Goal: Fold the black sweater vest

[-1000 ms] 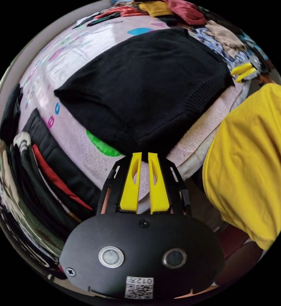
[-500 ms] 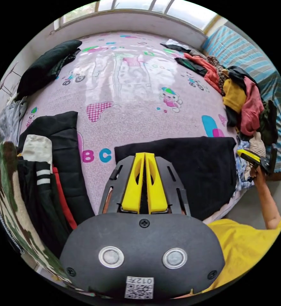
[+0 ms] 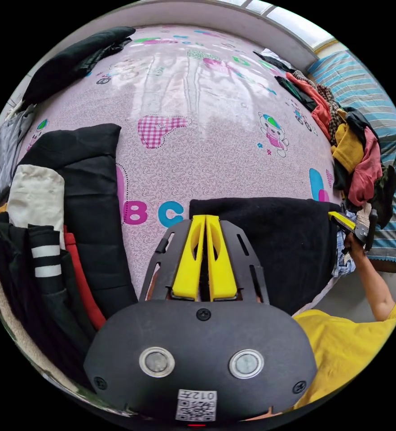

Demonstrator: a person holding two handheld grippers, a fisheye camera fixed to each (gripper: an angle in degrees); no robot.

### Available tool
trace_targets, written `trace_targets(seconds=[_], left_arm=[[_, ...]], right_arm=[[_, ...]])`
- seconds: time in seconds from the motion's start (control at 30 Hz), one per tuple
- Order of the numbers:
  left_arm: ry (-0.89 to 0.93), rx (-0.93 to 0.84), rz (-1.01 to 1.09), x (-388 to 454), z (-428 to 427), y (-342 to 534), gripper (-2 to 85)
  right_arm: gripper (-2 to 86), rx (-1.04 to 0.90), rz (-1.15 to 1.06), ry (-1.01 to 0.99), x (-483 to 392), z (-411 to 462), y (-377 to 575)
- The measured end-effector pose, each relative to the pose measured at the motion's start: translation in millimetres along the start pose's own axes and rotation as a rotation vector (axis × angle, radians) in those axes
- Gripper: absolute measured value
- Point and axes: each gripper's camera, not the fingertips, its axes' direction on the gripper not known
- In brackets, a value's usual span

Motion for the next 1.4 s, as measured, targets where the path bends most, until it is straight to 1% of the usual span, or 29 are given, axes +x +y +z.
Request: trace_targets(seconds=[0.07,0.13,0.17,0.23,0.27,0.3,0.37,0.4,0.43,0.53,0.63,0.67,0.73,0.83,0.97,1.03,1.1,1.17,1.2,1.27,1.33,1.4], left_arm=[[-0.001,0.064,-0.029,-1,-9,9,0.3],[-0.081,0.213,-0.092,8,-36,31,0.4],[-0.087,0.250,-0.095,12,-44,38,0.4],[-0.065,0.380,-0.039,40,-70,68,0.5],[-0.065,0.399,-0.012,49,-73,75,0.5],[-0.063,0.406,0.060,72,-74,89,0.4],[-0.031,0.336,0.189,109,-57,105,0.4],[-0.020,0.259,0.284,134,-38,116,0.4],[-0.048,0.187,0.341,154,-17,126,0.4],[-0.155,0.068,0.373,177,27,147,0.3],[-0.155,-0.041,0.325,168,60,156,0.2],[-0.160,-0.047,0.319,165,65,157,0.2],[-0.153,-0.025,0.339,161,75,162,0.2],[-0.164,-0.008,0.329,165,84,162,0.2],[-0.160,0.047,0.282,167,92,167,0.2],[-0.121,0.012,0.265,162,93,162,0.3],[-0.066,-0.030,0.198,157,88,153,0.3],[-0.021,0.044,0.189,163,72,153,0.4],[0.000,0.088,0.212,174,62,154,0.3],[0.029,0.105,0.270,200,55,153,0.3],[0.095,0.087,0.402,251,61,150,0.4],[0.119,0.048,0.520,297,74,148,0.4]], right_arm=[[0.2,-0.013,0.079,-0.061,12,2,0],[0.3,-0.064,0.145,-0.129,28,-1,-2],[0.4,-0.031,0.191,-0.159,37,-9,3],[0.5,0.076,0.184,-0.169,39,-32,16],[0.5,0.123,0.153,-0.146,32,-46,26],[0.5,0.143,0.131,-0.140,27,-52,31],[0.4,0.165,0.009,-0.197,-1,-60,52],[0.4,0.152,-0.024,-0.212,-9,-57,56],[0.3,0.121,-0.082,-0.216,-24,-49,64],[0.2,0.043,-0.147,-0.158,-46,-20,81],[0.1,-0.046,-0.143,-0.105,-43,10,91],[0.2,-0.079,-0.153,-0.089,-40,22,94],[0.2,-0.018,-0.161,-0.100,-34,25,99],[0.2,0.016,-0.110,-0.141,-19,30,103],[0.3,0.009,-0.020,-0.271,15,39,103],[0.4,-0.015,0.013,-0.329,35,37,104],[0.5,0.052,0.076,-0.372,60,23,118],[0.9,0.111,0.202,-0.394,100,9,148],[1.0,0.113,0.236,-0.409,110,8,157],[1.6,0.080,0.360,-0.502,143,15,194],[2.2,0.058,0.429,-0.566,157,24,220],[2.8,0.046,0.507,-0.623,165,33,242]])
